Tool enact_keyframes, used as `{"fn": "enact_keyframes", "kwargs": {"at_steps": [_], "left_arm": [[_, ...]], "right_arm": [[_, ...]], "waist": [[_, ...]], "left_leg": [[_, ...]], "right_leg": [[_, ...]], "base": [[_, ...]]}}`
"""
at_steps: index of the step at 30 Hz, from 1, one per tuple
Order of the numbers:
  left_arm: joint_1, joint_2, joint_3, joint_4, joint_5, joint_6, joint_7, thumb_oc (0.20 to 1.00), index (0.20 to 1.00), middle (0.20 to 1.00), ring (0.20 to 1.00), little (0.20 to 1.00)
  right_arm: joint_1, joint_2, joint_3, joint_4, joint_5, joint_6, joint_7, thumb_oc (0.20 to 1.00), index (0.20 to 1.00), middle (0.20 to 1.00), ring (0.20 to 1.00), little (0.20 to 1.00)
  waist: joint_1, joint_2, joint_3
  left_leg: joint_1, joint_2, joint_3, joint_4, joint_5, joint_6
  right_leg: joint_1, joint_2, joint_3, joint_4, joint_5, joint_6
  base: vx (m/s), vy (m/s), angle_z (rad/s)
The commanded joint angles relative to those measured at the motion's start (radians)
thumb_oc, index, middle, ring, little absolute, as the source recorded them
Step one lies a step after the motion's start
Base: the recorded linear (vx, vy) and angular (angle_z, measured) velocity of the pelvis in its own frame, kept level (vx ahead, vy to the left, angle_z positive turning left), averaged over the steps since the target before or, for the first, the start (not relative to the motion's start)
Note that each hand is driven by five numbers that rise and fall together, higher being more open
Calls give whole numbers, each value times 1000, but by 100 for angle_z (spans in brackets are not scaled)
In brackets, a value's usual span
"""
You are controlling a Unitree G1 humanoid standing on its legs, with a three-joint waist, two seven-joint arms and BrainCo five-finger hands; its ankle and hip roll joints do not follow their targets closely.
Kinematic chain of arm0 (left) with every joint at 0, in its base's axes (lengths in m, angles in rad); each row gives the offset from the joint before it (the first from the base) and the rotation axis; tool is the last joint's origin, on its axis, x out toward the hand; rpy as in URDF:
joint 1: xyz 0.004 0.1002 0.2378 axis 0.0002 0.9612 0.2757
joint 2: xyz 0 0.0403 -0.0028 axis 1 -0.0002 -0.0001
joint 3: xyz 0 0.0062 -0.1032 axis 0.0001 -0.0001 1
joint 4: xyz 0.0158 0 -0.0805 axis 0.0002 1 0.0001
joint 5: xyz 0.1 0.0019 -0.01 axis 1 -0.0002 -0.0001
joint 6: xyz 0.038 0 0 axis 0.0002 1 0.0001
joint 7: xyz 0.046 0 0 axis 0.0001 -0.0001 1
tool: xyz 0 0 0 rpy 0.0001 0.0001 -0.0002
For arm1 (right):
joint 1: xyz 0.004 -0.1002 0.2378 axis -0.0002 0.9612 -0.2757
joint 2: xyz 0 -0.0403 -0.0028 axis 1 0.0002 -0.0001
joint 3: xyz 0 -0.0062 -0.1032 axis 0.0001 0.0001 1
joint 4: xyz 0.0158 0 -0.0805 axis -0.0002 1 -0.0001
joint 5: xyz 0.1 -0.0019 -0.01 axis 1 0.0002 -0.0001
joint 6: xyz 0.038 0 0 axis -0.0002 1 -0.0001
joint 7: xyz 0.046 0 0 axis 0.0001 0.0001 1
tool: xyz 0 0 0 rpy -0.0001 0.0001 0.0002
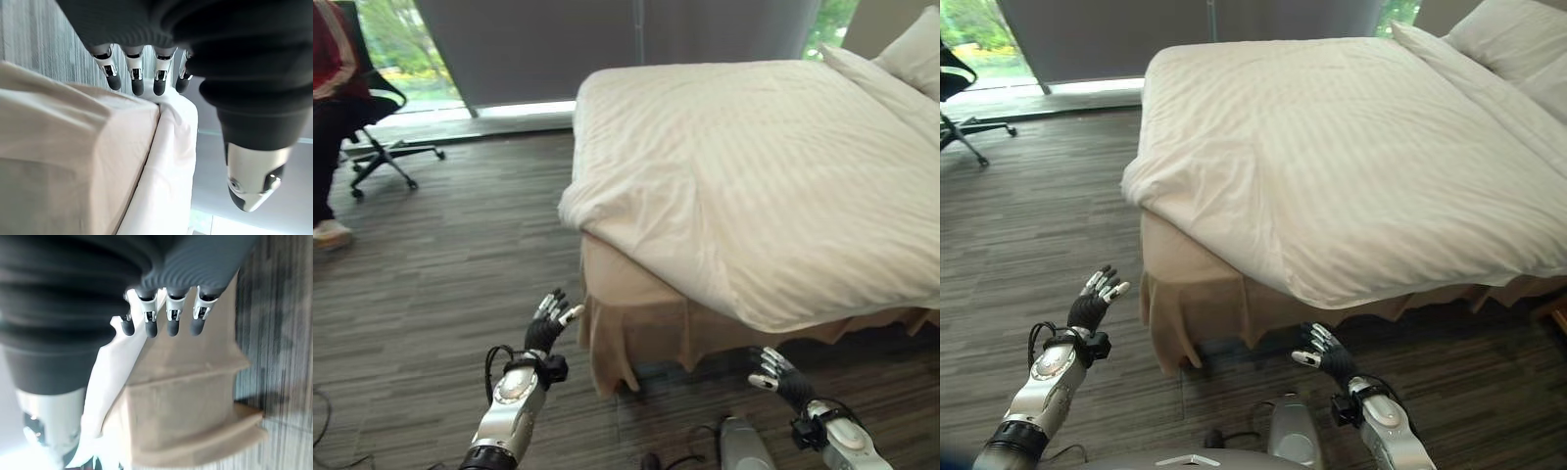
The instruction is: Making the bed.
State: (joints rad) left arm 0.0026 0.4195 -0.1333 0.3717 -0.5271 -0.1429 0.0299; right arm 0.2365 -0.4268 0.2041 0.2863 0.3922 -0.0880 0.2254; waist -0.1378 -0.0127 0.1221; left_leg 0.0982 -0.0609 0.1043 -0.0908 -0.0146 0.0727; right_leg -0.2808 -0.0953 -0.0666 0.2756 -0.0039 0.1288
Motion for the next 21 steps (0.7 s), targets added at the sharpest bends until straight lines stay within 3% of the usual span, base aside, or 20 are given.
{"fn": "enact_keyframes", "kwargs": {"at_steps": [1, 5, 9, 13, 16, 18, 19, 21], "left_arm": [[-36, -4, 17, -44, 23, -33, -21, 1000, 1000, 1000, 1000, 1000], [7, -25, 17, -53, 16, -20, -32, 1000, 1000, 1000, 1000, 1000], [20, -29, 20, -55, 15, -16, -38, 1000, 1000, 1000, 1000, 1000], [31, -41, 33, -69, -13, -21, -37, 1000, 1000, 1000, 1000, 1000], [29, -45, 30, -78, -19, -23, -40, 1000, 1000, 1000, 1000, 1000], [8, -62, 16, -76, -47, -30, -27, 1000, 1000, 1000, 1000, 1000], [7, -70, 18, -78, -58, -32, -25, 1000, 1000, 1000, 1000, 1000], [9, -73, 28, -87, -58, -40, -21, 1000, 1000, 1000, 1000, 1000]], "right_arm": [[-66, -52, -8, -26, -14, -35, 9, 1000, 1000, 1000, 1000, 1000], [-100, -52, 1, -11, -16, -30, 6, 1000, 1000, 1000, 1000, 1000], [-113, -51, 19, -14, -14, -29, 12, 1000, 1000, 1000, 1000, 1000], [-126, -66, 44, -18, -19, -27, 13, 1000, 1000, 1000, 1000, 1000], [-125, -78, 44, -19, -23, -28, 14, 1000, 1000, 1000, 1000, 1000], [-145, -97, 52, -5, -47, -29, -2, 1000, 1000, 1000, 1000, 1000], [-149, -97, 52, -3, -44, -29, -4, 1000, 1000, 1000, 1000, 1000], [-148, -98, 49, -7, -36, -30, 0, 1000, 1000, 1000, 1000, 1000]], "waist": [[8, 8, -9], [54, 1, -20], [70, -5, -26], [96, -18, -41], [100, -24, -25], [119, -26, 3], [115, -28, 2], [115, -36, -11]], "left_leg": [[-29, 76, 0, 19, 90, -74], [-22, 83, 72, 19, 79, -62], [-34, 87, 92, 45, 74, -62], [-60, 97, 114, 98, 71, -82], [-103, 103, 95, 175, 80, -95], [-169, 79, -23, 256, 116, -115], [-172, 83, -41, 240, 114, -117], [-161, 128, -51, 198, 115, -121]], "right_leg": [[176, 28, 33, -115, 116, 5], [204, 44, -58, -74, 74, -5], [233, 52, -51, -84, 63, -7], [305, 59, -28, -230, 44, -32], [311, 57, -31, -236, 41, -43], [305, 51, -20, -218, 38, -58], [305, 44, -19, -219, 39, -56], [303, 25, -3, -224, 40, -47]], "base": [[57, 54, -38], [19, 22, -79], [-27, -50, -31], [-36, -141, -21], [-82, -86, -19], [-164, -46, -12], [-67, 39, -26], [-11, 75, -25]]}}
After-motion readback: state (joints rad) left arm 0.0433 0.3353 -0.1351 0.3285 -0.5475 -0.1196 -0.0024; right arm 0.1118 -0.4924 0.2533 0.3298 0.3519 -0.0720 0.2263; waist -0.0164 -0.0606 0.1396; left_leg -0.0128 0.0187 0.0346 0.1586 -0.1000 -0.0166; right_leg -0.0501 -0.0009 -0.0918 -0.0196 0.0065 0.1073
